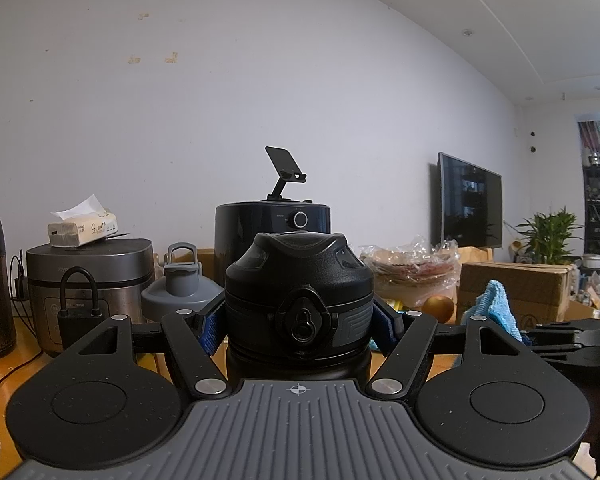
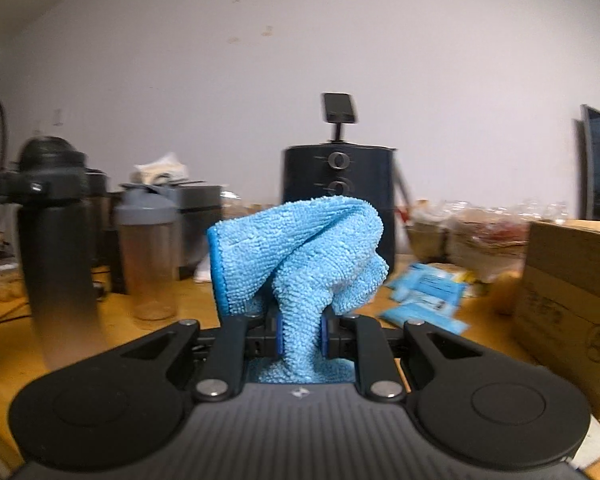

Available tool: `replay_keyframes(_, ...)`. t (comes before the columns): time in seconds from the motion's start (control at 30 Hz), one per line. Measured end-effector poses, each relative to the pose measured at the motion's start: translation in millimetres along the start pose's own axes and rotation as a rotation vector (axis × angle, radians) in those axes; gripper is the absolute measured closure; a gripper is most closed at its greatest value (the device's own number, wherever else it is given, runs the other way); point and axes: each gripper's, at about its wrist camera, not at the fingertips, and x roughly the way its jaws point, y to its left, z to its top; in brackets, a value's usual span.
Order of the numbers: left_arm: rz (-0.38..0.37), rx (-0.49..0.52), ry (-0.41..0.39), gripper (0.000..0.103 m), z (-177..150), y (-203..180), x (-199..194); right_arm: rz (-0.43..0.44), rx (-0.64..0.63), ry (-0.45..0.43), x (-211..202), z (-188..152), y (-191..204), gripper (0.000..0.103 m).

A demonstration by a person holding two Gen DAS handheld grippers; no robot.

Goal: Clean container
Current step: 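Rub the towel around the bottle base with the right gripper while the left holds it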

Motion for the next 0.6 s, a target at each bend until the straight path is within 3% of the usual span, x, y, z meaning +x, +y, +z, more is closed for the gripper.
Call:
replay_keyframes(0.13,0.002,0.001,0.001,0.035,-0.2,-0.5,0.8,-0.030,0.004,0.002,2.2,-4.0,-3.9,0.091)
replay_keyframes(0.6,0.003,0.003,0.001,0.035,-1.4,-0.2,0.6,-0.012,0.022,0.016,6.4,-4.6,-5.4,0.090)
